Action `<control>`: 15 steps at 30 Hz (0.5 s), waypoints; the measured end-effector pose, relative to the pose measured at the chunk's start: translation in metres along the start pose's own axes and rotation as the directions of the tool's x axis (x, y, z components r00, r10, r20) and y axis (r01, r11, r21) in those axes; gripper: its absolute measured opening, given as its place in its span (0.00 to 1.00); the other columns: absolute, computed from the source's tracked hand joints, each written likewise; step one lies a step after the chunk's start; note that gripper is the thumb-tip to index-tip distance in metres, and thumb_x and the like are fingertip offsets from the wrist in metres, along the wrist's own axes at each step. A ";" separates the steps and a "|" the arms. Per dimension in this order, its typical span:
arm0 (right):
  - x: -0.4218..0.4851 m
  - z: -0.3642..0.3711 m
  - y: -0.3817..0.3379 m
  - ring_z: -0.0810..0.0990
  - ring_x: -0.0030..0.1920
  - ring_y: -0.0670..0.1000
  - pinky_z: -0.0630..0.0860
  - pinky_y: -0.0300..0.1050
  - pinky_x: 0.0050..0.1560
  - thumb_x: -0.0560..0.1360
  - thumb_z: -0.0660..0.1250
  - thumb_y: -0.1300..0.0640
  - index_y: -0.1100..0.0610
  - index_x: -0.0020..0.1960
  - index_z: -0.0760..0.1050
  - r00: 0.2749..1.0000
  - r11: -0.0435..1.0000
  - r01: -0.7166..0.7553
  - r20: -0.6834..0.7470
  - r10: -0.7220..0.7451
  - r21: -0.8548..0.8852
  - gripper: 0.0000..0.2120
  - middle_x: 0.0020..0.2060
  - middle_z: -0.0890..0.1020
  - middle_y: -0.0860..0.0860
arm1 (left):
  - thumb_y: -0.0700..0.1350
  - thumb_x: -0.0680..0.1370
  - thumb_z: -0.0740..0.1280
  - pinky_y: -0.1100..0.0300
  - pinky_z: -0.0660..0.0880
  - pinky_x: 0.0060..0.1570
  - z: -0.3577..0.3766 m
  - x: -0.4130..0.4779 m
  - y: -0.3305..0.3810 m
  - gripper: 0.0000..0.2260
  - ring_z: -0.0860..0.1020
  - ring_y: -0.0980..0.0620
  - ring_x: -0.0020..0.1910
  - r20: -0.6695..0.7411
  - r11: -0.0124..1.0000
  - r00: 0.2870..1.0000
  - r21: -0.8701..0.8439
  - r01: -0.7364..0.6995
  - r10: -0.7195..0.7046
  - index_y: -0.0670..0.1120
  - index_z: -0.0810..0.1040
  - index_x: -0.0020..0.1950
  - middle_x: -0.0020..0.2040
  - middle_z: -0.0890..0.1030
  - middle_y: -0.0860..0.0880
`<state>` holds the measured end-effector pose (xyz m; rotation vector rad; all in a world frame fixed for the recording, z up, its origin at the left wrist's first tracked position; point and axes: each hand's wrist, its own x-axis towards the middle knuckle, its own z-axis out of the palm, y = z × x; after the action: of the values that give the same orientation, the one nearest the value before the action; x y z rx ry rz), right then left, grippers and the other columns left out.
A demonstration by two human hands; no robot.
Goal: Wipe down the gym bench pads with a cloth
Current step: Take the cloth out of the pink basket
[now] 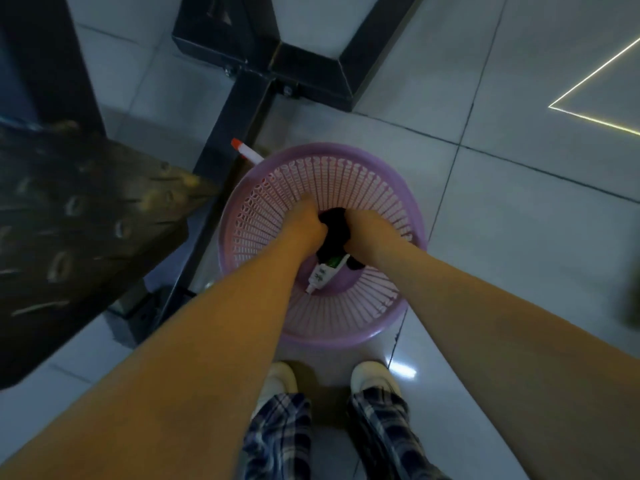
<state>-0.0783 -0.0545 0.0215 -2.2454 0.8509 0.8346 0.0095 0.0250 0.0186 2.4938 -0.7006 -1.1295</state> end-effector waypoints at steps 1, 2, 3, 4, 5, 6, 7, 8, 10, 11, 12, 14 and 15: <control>-0.014 -0.010 0.000 0.74 0.63 0.59 0.72 0.49 0.62 0.78 0.63 0.60 0.59 0.69 0.70 0.999 1.000 0.013 -0.041 -0.013 0.009 0.20 0.64 0.76 0.59 | 0.36 0.78 0.62 0.53 0.71 0.54 -0.011 -0.011 0.009 0.12 0.74 0.42 0.57 -0.005 1.000 1.000 -0.014 -0.025 0.025 0.38 0.70 0.61 0.57 0.74 0.39; -0.028 -0.021 0.000 0.75 0.63 0.58 0.71 0.48 0.60 0.78 0.62 0.60 0.59 0.68 0.71 0.996 0.999 0.022 -0.089 -0.020 0.024 0.19 0.63 0.77 0.58 | 0.37 0.78 0.63 0.52 0.71 0.51 -0.022 -0.023 0.018 0.09 0.74 0.42 0.56 -0.008 0.999 0.999 -0.023 -0.045 0.045 0.41 0.70 0.58 0.55 0.74 0.40; -0.040 -0.031 -0.001 0.76 0.62 0.58 0.71 0.47 0.58 0.78 0.62 0.61 0.60 0.66 0.72 0.993 0.997 0.023 -0.118 -0.015 0.067 0.17 0.61 0.78 0.58 | 0.38 0.78 0.63 0.53 0.70 0.48 -0.031 -0.031 0.027 0.07 0.74 0.44 0.54 -0.005 0.998 0.999 -0.017 -0.053 0.053 0.43 0.69 0.55 0.52 0.73 0.42; -0.053 -0.043 0.000 0.77 0.60 0.58 0.71 0.46 0.56 0.77 0.62 0.62 0.61 0.64 0.73 0.990 0.990 0.023 -0.144 -0.003 0.136 0.16 0.58 0.79 0.59 | 0.39 0.79 0.63 0.55 0.69 0.47 -0.042 -0.041 0.038 0.05 0.74 0.46 0.51 0.001 0.998 0.998 -0.009 -0.058 0.058 0.44 0.68 0.52 0.50 0.73 0.44; -0.066 -0.055 0.000 0.77 0.56 0.57 0.72 0.46 0.53 0.76 0.63 0.63 0.61 0.63 0.72 0.987 0.972 0.013 -0.158 0.025 0.236 0.16 0.54 0.78 0.60 | 0.40 0.79 0.63 0.56 0.69 0.46 -0.053 -0.050 0.048 0.04 0.73 0.48 0.49 0.010 0.998 0.998 -0.014 -0.057 0.058 0.45 0.68 0.51 0.48 0.73 0.46; -0.077 -0.067 -0.002 0.76 0.51 0.55 0.71 0.46 0.50 0.75 0.63 0.65 0.62 0.63 0.69 0.982 0.938 0.000 -0.178 0.066 0.347 0.17 0.50 0.76 0.58 | 0.39 0.78 0.62 0.57 0.69 0.45 -0.064 -0.060 0.060 0.03 0.72 0.49 0.48 0.019 0.998 0.998 -0.030 -0.059 0.059 0.44 0.68 0.49 0.46 0.73 0.46; -0.091 -0.080 -0.004 0.75 0.49 0.55 0.71 0.46 0.48 0.74 0.63 0.67 0.62 0.64 0.65 0.974 0.898 -0.008 -0.200 0.106 0.439 0.19 0.48 0.73 0.57 | 0.39 0.78 0.62 0.58 0.69 0.44 -0.076 -0.069 0.072 0.03 0.72 0.50 0.46 0.023 0.997 0.998 -0.046 -0.060 0.062 0.44 0.69 0.47 0.44 0.73 0.47; -0.102 -0.092 -0.006 0.75 0.49 0.56 0.72 0.47 0.48 0.74 0.64 0.67 0.62 0.65 0.63 0.968 0.862 -0.012 -0.210 0.137 0.507 0.21 0.48 0.73 0.56 | 0.38 0.77 0.63 0.58 0.70 0.42 -0.085 -0.078 0.082 0.02 0.73 0.49 0.45 0.029 0.996 0.998 -0.065 -0.056 0.058 0.43 0.70 0.45 0.41 0.74 0.47; -0.125 -0.119 -0.010 0.78 0.51 0.57 0.74 0.49 0.49 0.73 0.67 0.66 0.63 0.66 0.64 0.971 0.831 0.006 -0.201 0.128 0.557 0.24 0.50 0.76 0.59 | 0.37 0.77 0.63 0.54 0.75 0.46 -0.107 -0.095 0.103 0.01 0.75 0.47 0.45 0.040 0.990 0.997 -0.128 -0.056 0.061 0.41 0.74 0.47 0.41 0.76 0.45; -0.137 -0.135 -0.013 0.79 0.51 0.58 0.75 0.48 0.49 0.72 0.67 0.66 0.65 0.64 0.68 0.977 0.832 0.015 -0.185 0.105 0.554 0.21 0.50 0.79 0.60 | 0.36 0.76 0.64 0.52 0.76 0.49 -0.119 -0.103 0.114 0.03 0.76 0.46 0.46 0.052 0.983 0.996 -0.173 -0.061 0.071 0.41 0.76 0.48 0.42 0.77 0.44; -0.149 -0.151 -0.015 0.80 0.49 0.57 0.77 0.47 0.47 0.72 0.68 0.67 0.66 0.58 0.73 0.981 0.827 0.031 -0.174 0.081 0.561 0.15 0.47 0.80 0.61 | 0.36 0.76 0.65 0.51 0.77 0.51 -0.132 -0.113 0.124 0.04 0.78 0.46 0.46 0.066 0.975 0.994 -0.210 -0.072 0.088 0.41 0.77 0.49 0.42 0.78 0.43; -0.173 -0.183 -0.019 0.80 0.39 0.53 0.78 0.41 0.38 0.71 0.69 0.69 0.64 0.48 0.77 0.989 0.775 0.051 -0.138 0.047 0.630 0.07 0.39 0.81 0.57 | 0.38 0.76 0.68 0.53 0.79 0.48 -0.159 -0.130 0.141 0.03 0.80 0.46 0.45 0.081 0.967 0.987 -0.226 -0.118 0.139 0.42 0.78 0.49 0.43 0.80 0.43; -0.188 -0.199 -0.022 0.78 0.36 0.50 0.77 0.37 0.35 0.70 0.71 0.70 0.63 0.46 0.77 0.991 0.754 0.065 -0.130 0.028 0.654 0.07 0.36 0.79 0.54 | 0.39 0.76 0.69 0.57 0.79 0.45 -0.173 -0.139 0.149 0.03 0.80 0.48 0.44 0.078 0.964 0.983 -0.222 -0.144 0.165 0.42 0.78 0.49 0.43 0.80 0.44</control>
<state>-0.1067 -0.1133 0.2883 -1.6745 0.9922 0.2889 0.0180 -0.0080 0.2839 2.1771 -0.7422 -1.2049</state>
